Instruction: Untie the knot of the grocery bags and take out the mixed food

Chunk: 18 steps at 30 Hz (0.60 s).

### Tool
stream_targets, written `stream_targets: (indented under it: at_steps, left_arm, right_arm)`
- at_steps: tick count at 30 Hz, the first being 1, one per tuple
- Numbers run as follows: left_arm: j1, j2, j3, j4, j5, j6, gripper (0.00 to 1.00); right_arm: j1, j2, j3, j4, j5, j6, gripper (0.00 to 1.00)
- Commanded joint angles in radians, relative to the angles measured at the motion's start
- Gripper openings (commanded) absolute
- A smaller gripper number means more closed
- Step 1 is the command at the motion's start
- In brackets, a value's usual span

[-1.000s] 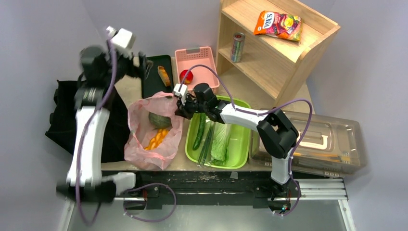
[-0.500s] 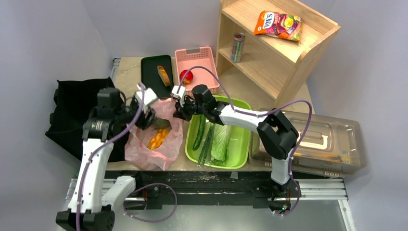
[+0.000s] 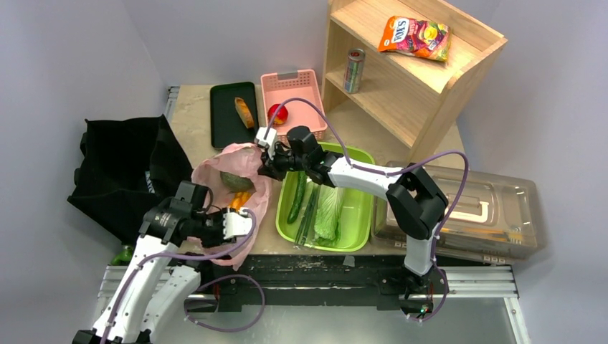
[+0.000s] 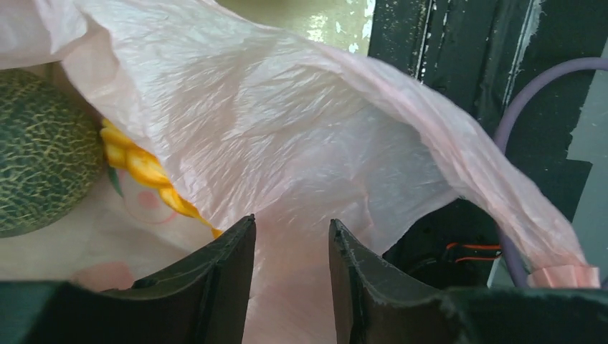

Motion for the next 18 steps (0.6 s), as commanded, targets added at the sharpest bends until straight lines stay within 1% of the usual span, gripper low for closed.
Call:
stream_targets:
  at_steps: [1, 2, 4, 5, 7, 13, 15, 17, 18]
  left_arm:
    - [-0.002, -0.004, 0.091, 0.071, 0.027, -0.116, 0.40]
    - [-0.002, 0.023, 0.121, 0.144, 0.012, -0.222, 0.40]
    - [-0.002, 0.092, 0.158, 0.291, -0.084, -0.406, 0.36]
    - [-0.001, 0.129, 0.168, 0.361, -0.143, -0.467, 0.34]
    - [0.000, 0.181, 0.147, 0.445, -0.252, -0.513, 0.28]
    - [-0.002, 0.271, -0.051, 0.614, -0.338, -0.403, 0.25]
    - [-0.003, 0.279, -0.108, 0.655, -0.325, -0.351, 0.26]
    - [-0.002, 0.261, -0.161, 0.682, -0.276, -0.302, 0.29]
    - [-0.005, 0.260, -0.182, 0.696, -0.257, -0.287, 0.33]
  right_arm:
    - [0.007, -0.063, -0.012, 0.022, -0.023, 0.001, 0.00]
    - [0.008, -0.063, -0.011, 0.021, -0.025, 0.001, 0.00]
    - [0.009, -0.063, -0.011, 0.019, -0.031, 0.002, 0.00]
    - [0.009, -0.062, -0.012, 0.019, -0.034, 0.003, 0.00]
    - [0.011, -0.059, -0.008, 0.017, -0.035, 0.006, 0.00]
    - [0.011, -0.036, 0.019, 0.021, -0.046, 0.042, 0.00]
    - [0.009, -0.028, 0.024, 0.024, -0.040, 0.061, 0.00]
    - [0.008, -0.022, 0.026, 0.023, -0.035, 0.064, 0.00]
    - [0.008, -0.018, 0.028, 0.022, -0.035, 0.068, 0.00]
